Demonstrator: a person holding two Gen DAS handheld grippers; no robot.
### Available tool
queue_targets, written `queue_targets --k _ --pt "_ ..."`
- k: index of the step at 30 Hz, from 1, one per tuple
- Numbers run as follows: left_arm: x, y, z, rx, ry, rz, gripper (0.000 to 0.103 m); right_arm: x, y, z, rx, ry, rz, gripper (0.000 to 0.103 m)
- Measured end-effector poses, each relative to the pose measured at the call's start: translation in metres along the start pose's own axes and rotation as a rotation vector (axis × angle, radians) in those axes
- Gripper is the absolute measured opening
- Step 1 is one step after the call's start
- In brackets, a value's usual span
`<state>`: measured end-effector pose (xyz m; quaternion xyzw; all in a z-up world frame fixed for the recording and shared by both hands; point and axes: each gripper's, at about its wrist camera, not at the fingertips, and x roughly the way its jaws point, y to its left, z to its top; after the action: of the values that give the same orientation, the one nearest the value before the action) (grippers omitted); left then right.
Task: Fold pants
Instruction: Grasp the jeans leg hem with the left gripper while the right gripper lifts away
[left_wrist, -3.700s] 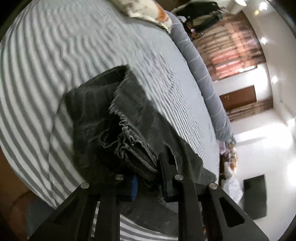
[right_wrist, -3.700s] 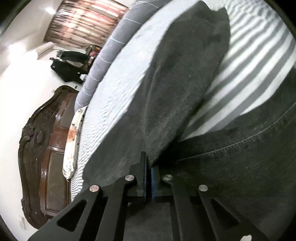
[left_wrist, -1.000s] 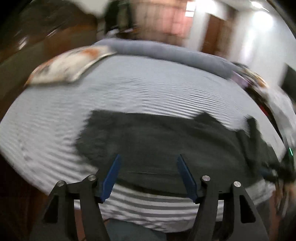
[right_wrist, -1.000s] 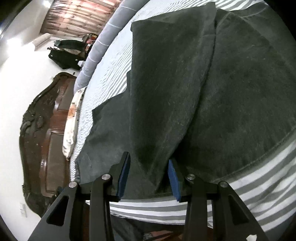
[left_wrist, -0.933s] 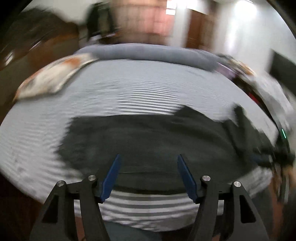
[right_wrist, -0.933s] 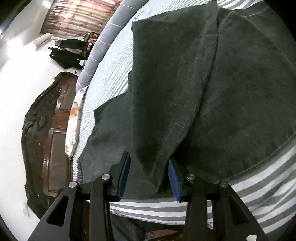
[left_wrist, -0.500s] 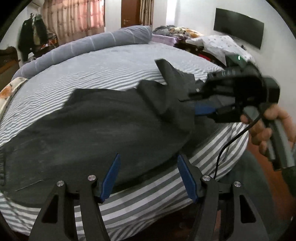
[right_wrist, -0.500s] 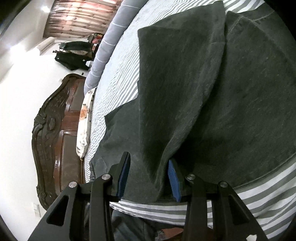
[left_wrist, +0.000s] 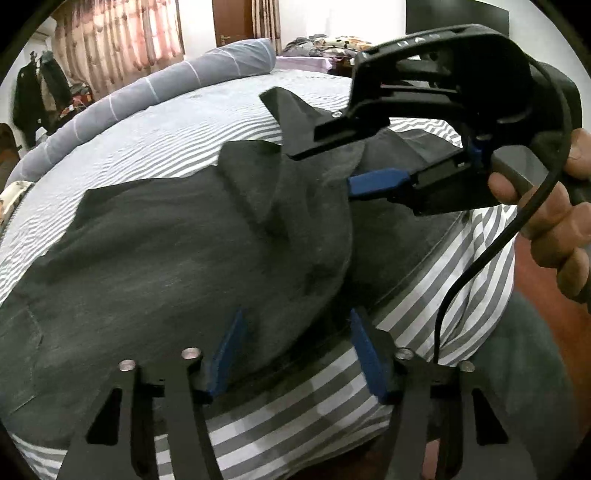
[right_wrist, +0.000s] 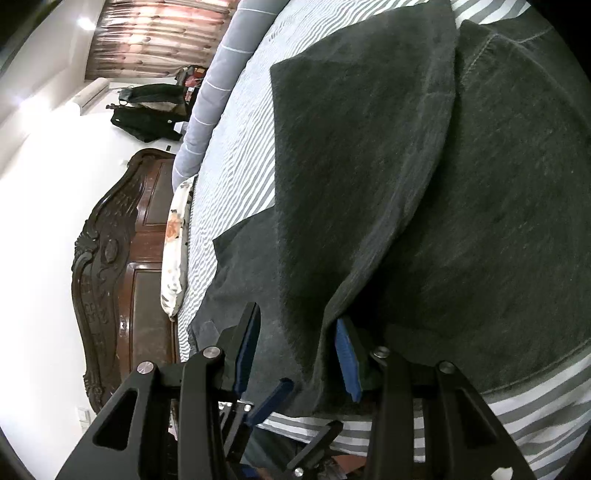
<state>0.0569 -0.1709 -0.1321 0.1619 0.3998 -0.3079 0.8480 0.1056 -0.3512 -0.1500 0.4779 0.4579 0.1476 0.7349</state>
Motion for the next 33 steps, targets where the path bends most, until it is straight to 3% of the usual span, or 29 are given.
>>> queue_targets --k 2,5,8,18,26,28,33 --pt "0.009 -0.003 0.005 0.006 0.011 -0.004 0.033 -0.002 -0.005 0.003 0.004 -0.008 -0.007 0.038" --pt "0.018 -0.003 0.014 -0.004 0.017 -0.026 0.018 -0.007 -0.017 0.012 0.038 -0.027 0.014 0.038" --pt "0.019 -0.001 0.018 -0.014 0.004 -0.029 0.012 -0.013 -0.031 0.023 0.078 -0.065 0.043 0.038" --pt "-0.006 0.014 0.036 -0.090 -0.042 -0.096 0.010 -0.035 -0.057 0.077 0.127 -0.185 0.066 0.038" --pt "-0.008 0.018 0.040 -0.134 -0.031 -0.120 0.010 -0.043 -0.089 0.142 0.248 -0.221 0.084 0.027" --pt "-0.009 0.020 0.039 -0.134 -0.033 -0.120 0.010 -0.043 -0.091 0.152 0.244 -0.234 0.056 0.021" --pt "-0.008 0.020 0.038 -0.143 -0.025 -0.126 0.010 -0.052 -0.092 0.170 0.235 -0.289 -0.006 0.023"
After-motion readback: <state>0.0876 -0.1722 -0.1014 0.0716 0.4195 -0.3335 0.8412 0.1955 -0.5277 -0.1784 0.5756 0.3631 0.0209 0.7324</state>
